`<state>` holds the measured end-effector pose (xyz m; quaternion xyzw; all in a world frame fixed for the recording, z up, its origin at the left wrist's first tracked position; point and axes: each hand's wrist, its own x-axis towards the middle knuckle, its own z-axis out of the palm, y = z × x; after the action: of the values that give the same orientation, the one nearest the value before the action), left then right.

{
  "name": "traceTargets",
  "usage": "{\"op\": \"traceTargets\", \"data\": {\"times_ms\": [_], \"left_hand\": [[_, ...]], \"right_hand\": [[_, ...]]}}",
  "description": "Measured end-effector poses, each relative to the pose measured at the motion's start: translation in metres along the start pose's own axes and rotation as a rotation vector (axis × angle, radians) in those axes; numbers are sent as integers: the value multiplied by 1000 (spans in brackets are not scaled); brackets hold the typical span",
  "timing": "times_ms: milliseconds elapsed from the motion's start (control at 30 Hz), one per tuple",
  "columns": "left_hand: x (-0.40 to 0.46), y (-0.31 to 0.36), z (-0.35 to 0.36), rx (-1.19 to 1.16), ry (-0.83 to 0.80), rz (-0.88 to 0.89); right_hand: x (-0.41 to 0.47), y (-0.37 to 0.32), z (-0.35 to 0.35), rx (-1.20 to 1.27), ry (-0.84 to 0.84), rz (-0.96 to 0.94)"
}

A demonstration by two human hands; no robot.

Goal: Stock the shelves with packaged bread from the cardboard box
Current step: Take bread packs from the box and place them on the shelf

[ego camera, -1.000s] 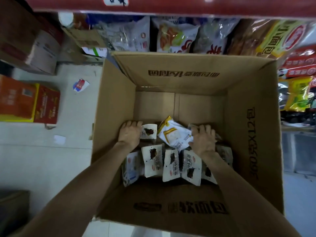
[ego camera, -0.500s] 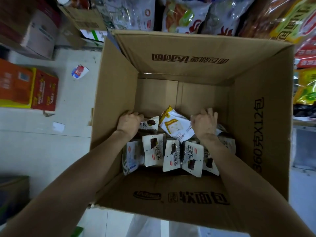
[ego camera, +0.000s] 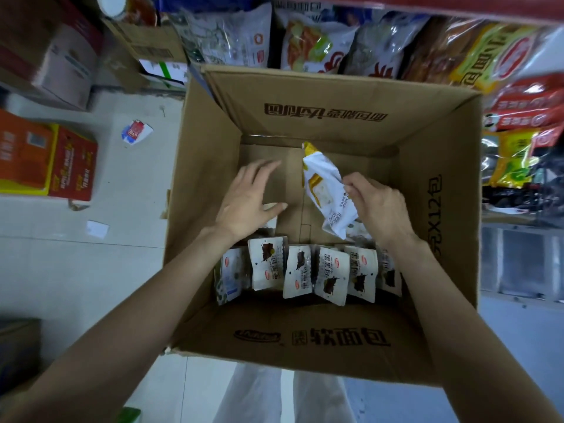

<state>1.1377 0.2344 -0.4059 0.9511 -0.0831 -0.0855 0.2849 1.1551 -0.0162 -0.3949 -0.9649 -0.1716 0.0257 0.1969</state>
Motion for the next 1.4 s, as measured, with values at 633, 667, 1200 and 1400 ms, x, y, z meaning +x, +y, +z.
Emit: {"op": "traceTargets", "data": {"times_ms": [633,667,1200,1400], "left_hand": [[-18,158,-106,-791,-101,-288],[-13,171,-114,-814,-73,-284],[178,389,-87,-909,172,-177],[227,409,-49,-663,177,-184]], "right_hand": [[-75,-53,-198,761,218,576],[-77,-58,-206,846,226,618],[-6,113,-333,1026,229,489],[16,166,-339,1105,177,495]]}}
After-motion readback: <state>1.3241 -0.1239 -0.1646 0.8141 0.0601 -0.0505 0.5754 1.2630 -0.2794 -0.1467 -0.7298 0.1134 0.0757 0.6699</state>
